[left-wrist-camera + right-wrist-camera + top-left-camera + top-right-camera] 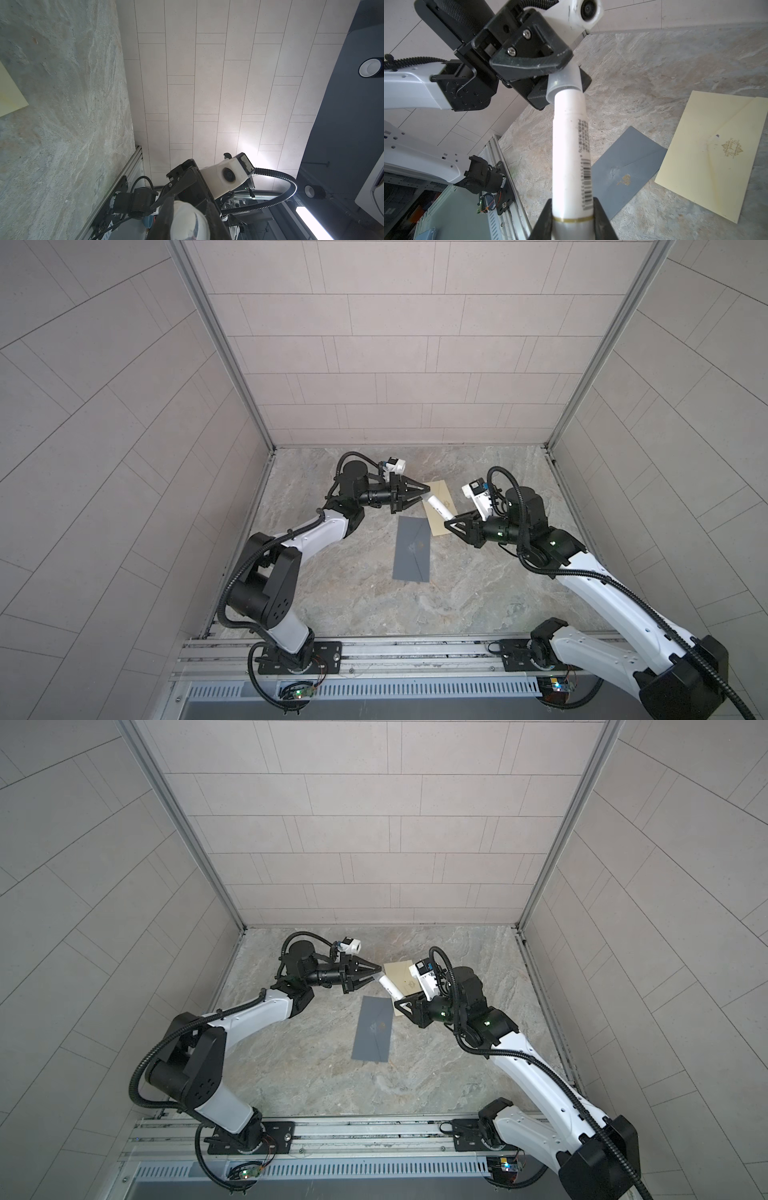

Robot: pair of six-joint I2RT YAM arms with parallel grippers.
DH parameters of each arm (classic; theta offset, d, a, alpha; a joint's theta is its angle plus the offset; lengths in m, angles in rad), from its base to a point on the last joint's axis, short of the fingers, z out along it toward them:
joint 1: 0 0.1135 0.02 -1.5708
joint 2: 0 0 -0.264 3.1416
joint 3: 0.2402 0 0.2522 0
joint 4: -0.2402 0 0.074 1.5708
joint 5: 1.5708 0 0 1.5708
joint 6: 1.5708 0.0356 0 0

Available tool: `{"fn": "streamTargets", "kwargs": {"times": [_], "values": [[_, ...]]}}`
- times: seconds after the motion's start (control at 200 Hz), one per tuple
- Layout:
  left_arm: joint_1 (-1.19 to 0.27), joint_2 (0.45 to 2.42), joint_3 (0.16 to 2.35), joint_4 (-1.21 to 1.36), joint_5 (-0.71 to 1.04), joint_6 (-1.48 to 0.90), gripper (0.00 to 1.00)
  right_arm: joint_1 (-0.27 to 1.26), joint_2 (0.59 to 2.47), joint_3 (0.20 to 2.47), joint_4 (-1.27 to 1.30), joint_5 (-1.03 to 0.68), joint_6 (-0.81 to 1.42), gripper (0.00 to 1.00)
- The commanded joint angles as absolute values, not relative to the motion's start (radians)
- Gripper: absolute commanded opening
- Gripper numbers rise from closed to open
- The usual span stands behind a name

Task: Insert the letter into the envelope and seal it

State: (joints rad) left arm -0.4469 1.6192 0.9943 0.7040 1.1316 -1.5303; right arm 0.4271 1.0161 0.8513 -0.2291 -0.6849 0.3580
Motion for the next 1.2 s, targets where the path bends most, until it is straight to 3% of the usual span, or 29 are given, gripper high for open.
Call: {"fn": "streamTargets", "kwargs": {"times": [0.0,0.365,0.736,1.196], "values": [[-0.487,1.634,0.986,0.755,1.206,-1.564,0.24,0.421,0.997,0.89,-0.171,-0.663,0.368,0.0],[-0.477,1.653,1.037,0.703,1.155,-1.56,0.27,0.401,0.925,0.869,-0.254,-0.604,0.346,0.0],[-0.476,1.598,1.122,0.286,1.108,-1.291,0.29,0.394,0.914,0.86,-0.218,-0.622,0.374,0.0],[-0.476,1.598,1.166,0.281,1.108,-1.311,0.3,0.394,0.897,0.782,-0.201,-0.625,0.405,0.0]]}}
